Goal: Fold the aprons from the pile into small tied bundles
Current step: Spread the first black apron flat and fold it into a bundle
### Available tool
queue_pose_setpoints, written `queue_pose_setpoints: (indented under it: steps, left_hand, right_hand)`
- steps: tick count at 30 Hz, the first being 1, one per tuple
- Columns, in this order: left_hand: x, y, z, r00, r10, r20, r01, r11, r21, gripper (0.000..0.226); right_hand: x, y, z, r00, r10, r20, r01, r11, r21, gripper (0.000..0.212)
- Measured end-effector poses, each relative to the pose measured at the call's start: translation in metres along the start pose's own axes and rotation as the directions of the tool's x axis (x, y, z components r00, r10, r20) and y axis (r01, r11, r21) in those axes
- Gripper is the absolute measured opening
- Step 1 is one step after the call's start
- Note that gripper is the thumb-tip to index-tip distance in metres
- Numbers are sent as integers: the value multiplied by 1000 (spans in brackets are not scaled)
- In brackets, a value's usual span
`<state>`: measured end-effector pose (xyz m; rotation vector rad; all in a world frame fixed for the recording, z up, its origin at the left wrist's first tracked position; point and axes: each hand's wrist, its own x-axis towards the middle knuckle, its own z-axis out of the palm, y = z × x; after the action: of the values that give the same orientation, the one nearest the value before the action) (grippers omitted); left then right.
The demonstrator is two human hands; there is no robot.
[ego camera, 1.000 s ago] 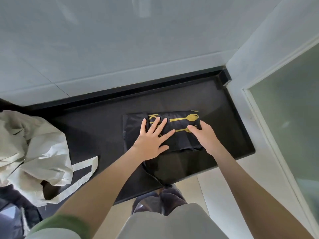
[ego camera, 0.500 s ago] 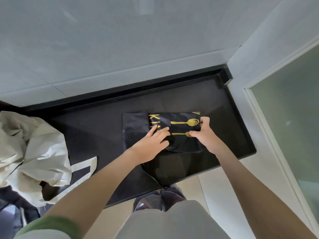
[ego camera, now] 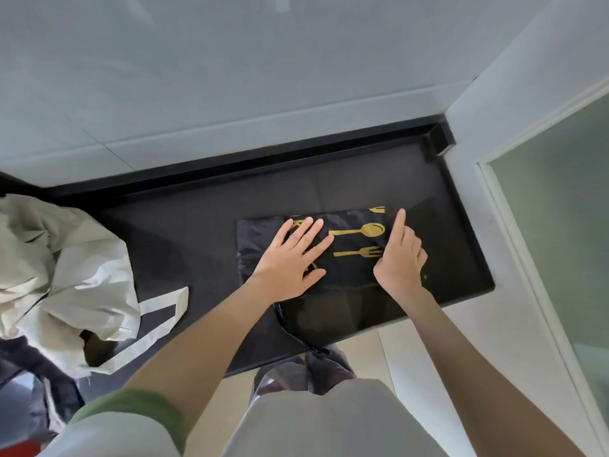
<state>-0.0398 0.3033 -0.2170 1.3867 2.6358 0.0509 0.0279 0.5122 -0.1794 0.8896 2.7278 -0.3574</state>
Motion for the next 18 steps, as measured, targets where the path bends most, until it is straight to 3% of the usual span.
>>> queue_pose_setpoints:
  steps: [1, 3, 6, 8, 10, 12, 13, 14, 15, 16, 18]
  left_hand:
    - [-1, -1, 2, 1000, 20, 2, -20, 1000, 6, 63]
    - [1, -2, 6, 998, 64, 2, -64, 998, 12, 62]
    - [0, -6, 8, 995, 96, -6, -97, 995, -12, 61]
    - [-2, -9, 6, 993, 118, 26, -118, 993, -20, 61]
    - [-6, -10, 5, 987, 149, 54, -148, 989, -23, 61]
    - [-15, -13, 1, 986, 166, -27, -167, 985, -34, 55]
    - [-21, -12, -1, 987, 103, -121, -113, 990, -81, 51]
    - [-27, -10, -1, 972, -49, -228, 11, 986, -164, 49]
    - [-34, -7, -2, 913, -275, -300, 193, 942, -274, 49]
    - [-38, -3, -5, 804, -507, -313, 383, 842, -379, 49]
    - [-42, 3, -13, 563, -815, -137, 666, 545, -510, 58]
  right_hand:
    - [-2, 0, -1, 999, 18, -47, -19, 1000, -16, 99]
    - [-2, -7, -4, 987, -98, -130, 95, 995, -31, 91]
    - [-3, -21, 10, 909, -416, 17, 416, 905, -90, 66]
    - [-7, -21, 26, 893, -431, 129, 448, 881, -155, 55]
    - [-5, -14, 39, 903, -404, 144, 425, 890, -168, 61]
    - [-5, -16, 38, 909, -397, 129, 416, 886, -206, 63]
    - [-4, -17, 35, 905, -409, 120, 426, 877, -222, 62]
    - [-2, -18, 35, 901, -416, 125, 434, 870, -235, 61]
    - [-2, -19, 33, 901, -413, 132, 433, 866, -248, 60]
    - [-1, -22, 28, 904, -402, 146, 427, 866, -261, 60]
    - [4, -28, 23, 908, -390, 152, 417, 870, -263, 57]
